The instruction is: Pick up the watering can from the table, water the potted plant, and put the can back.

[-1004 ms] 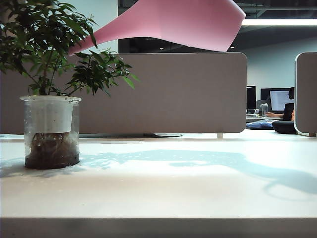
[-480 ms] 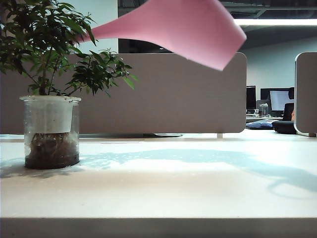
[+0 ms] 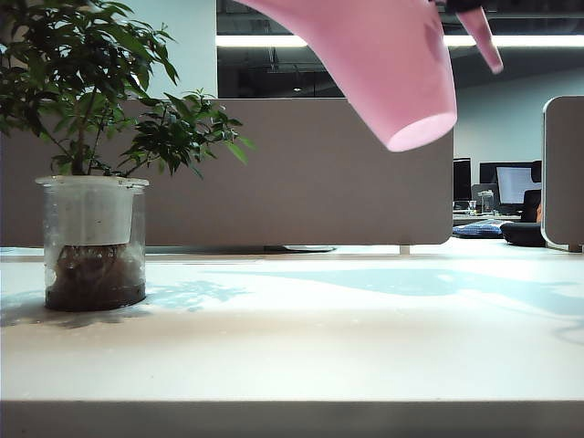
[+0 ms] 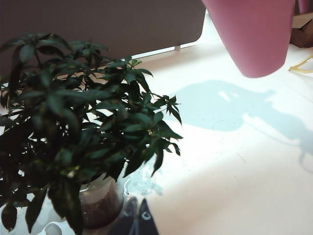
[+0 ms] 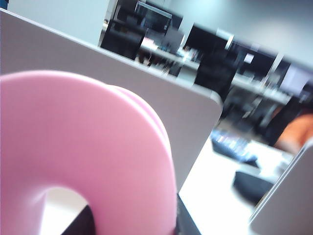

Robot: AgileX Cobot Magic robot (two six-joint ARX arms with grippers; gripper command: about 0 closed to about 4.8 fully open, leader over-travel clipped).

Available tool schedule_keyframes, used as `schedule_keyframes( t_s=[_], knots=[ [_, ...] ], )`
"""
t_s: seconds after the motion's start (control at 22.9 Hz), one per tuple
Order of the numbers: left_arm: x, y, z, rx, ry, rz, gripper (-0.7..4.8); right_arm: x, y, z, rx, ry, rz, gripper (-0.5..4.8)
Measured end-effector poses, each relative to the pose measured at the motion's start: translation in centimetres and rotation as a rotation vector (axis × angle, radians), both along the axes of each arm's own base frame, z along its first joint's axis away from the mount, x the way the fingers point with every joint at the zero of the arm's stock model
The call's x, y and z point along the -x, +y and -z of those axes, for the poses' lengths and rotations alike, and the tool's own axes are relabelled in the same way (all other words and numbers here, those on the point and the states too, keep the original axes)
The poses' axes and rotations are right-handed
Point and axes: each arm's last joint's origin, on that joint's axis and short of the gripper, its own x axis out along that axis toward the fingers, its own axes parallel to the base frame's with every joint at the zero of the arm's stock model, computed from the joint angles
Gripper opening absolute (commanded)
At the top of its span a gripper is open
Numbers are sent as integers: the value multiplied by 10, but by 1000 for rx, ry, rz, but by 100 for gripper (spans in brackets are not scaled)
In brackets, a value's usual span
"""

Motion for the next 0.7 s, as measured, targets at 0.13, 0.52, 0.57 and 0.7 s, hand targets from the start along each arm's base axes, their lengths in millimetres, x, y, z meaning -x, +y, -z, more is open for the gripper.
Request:
schedule_keyframes(
  t_s=[0.13, 0.52, 0.57, 0.7],
  knots=[
    [0, 0, 0, 0, 0, 0, -5, -3, -20, 33, -197, 79, 0, 135],
    [0, 0, 0, -1, 0, -3, -5, 16, -23, 123, -271, -31, -46, 134],
    [0, 0, 0, -1, 0, -3, -5, 16, -23, 134, -275, -36, -47, 134],
    [0, 0, 0, -1, 0, -4, -5, 9, -23, 165, -303, 52, -36, 134]
  ],
)
